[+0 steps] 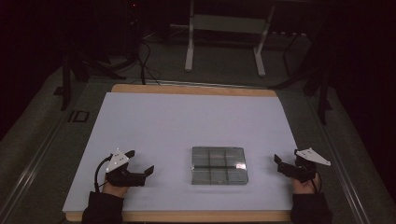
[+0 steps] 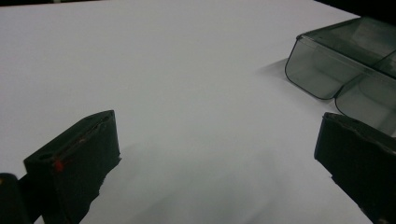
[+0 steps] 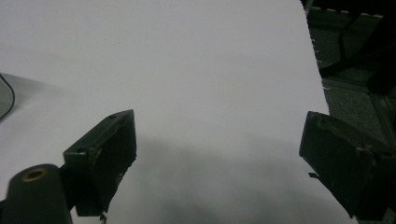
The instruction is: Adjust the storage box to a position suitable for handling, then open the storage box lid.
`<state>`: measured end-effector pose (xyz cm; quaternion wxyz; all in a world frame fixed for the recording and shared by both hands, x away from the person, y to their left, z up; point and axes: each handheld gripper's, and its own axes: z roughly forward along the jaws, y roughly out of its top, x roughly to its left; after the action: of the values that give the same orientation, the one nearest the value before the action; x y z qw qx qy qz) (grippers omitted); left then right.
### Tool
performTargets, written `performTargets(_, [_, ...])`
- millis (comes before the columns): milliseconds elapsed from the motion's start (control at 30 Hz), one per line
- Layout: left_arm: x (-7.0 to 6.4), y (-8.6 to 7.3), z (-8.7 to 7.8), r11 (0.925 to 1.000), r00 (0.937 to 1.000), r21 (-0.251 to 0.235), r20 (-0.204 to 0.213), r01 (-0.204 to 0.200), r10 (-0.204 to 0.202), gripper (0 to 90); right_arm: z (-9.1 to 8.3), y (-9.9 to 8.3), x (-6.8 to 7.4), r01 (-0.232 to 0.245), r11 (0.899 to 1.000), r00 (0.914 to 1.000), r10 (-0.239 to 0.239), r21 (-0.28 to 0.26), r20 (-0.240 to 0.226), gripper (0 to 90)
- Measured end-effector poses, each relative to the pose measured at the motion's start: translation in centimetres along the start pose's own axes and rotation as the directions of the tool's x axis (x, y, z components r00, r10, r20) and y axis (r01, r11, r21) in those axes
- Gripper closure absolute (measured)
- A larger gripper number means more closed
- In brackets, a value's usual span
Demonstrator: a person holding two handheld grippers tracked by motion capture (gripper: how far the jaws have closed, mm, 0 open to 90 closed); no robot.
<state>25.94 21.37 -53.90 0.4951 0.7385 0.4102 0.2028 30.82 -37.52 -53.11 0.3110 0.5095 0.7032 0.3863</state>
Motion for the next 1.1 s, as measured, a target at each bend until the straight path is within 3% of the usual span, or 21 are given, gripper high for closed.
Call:
performTargets(300, [-0.2, 0.2, 0.4, 0.9987, 0.9993, 0.039, 0.016, -0.034, 0.033, 1.3, 0.1, 0.1, -0.1, 0.005, 1.0, 0.9997, -0.005, 0.013, -0.024, 10.9])
performTargets(367, [-0.2, 0.3, 0.6, 0.997, 0.9983, 0.069, 0.048, -0.037, 0.033, 1.3, 0.2, 0.2, 0.0, 0.01, 1.0, 0.9994, -0.009, 0.022, -0.033, 10.9])
performTargets(467, [-0.1, 0.6, 1.4, 0.9879, 0.9945, 0.146, 0.098, -0.052, 0.038, 1.3, 0.4, 0.3, 0.2, 0.03, 0.998, 0.9981, -0.026, 0.058, -0.056, 11.0])
performTargets(533, [-0.2, 0.7, 1.6, 0.9836, 0.9919, 0.168, 0.118, -0.066, 0.046, 1.3, 0.4, 0.5, 0.4, 0.018, 0.998, 0.996, -0.012, 0.062, -0.089, 13.9])
performTargets(667, [-0.3, 1.0, 1.9, 0.9762, 0.9902, 0.202, 0.128, -0.08, 0.055, 1.8, 0.3, 0.9, 1.0, 0.051, 0.997, 0.9905, -0.043, 0.058, -0.131, 14.2])
performTargets(733, [-0.5, 1.2, 2.0, 0.9744, 0.9877, 0.207, 0.145, -0.089, 0.059, 2.3, 0.2, 1.1, 1.3, 0.062, 0.997, 0.9846, -0.052, 0.053, -0.167, 15.0])
performTargets(933, [-1.6, 1.7, 2.8, 0.9589, 0.9814, 0.258, 0.177, -0.119, 0.074, 2.8, 0.1, 1.5, 2.3, 0.11, 0.993, 0.96, -0.095, 0.044, -0.263, 21.7])
performTargets(1100, [-2.5, 1.7, 3.5, 0.9498, 0.9738, 0.277, 0.209, -0.145, 0.088, 9.3, 0.3, 1.3, 3.1, 0.151, 0.986, 0.939, -0.121, 0.068, -0.322, 26.6])
